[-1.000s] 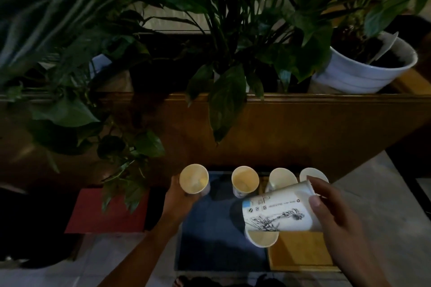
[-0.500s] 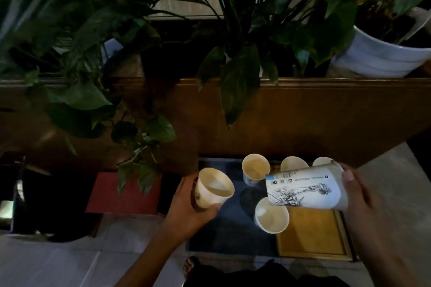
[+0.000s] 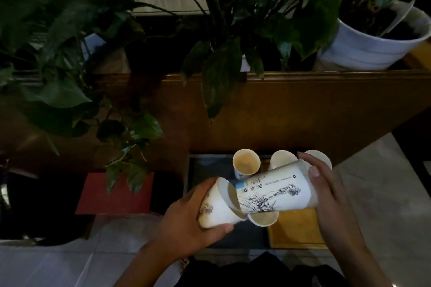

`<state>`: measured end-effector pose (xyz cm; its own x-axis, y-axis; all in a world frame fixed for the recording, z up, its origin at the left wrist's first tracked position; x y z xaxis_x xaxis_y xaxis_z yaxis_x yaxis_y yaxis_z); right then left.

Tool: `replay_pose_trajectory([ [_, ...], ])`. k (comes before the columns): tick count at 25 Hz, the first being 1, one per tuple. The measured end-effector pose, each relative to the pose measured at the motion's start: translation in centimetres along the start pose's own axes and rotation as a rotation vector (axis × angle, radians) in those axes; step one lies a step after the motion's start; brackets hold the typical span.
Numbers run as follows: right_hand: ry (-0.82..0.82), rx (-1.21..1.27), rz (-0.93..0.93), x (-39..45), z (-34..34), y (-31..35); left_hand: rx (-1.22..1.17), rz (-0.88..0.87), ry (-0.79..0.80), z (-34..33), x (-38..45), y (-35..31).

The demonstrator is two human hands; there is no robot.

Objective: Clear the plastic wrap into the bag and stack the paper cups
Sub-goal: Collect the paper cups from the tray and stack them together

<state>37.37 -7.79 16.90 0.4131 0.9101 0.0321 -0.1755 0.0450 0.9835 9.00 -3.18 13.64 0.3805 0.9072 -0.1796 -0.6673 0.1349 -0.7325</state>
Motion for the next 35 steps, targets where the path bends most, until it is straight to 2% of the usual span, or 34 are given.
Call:
replay_pose_trajectory([
  [5,0.155,0.137,-0.035,-0.7,-0.9,-0.8,0.146,-0.034,0.033,-0.2,-0.3,-1.8],
  [9,0.193,0.129,-0.036,-1.3,-2.0,-0.8,0.18,-0.071,0.04,-0.2,-0.4,-2.9],
  [15,0.365,0.092,-0.065,-1.9,-3.6,-0.1,0.19,-0.108,0.06,-0.2,-0.7,-4.0],
  [31,0.437,0.029,-0.084,-4.5,-7.9,1.1,0.157,-0.128,0.011,-0.3,-0.8,-4.8],
  [35,0.501,-0.033,-0.052,-4.1,-8.3,1.3,0.127,-0.079,0.092,-1.0,-1.0,-4.3],
])
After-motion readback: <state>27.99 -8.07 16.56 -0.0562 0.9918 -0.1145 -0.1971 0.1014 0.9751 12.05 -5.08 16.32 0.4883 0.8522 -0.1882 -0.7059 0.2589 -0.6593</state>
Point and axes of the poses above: each hand's wrist, its own x-axis towards the middle knuckle, its own z-axis out of the back of the hand, y = z × x, the point moved 5 cm from there along x, towards the middle knuckle, and after that the axes turned 8 degrees about z, right-handed, at the moved point
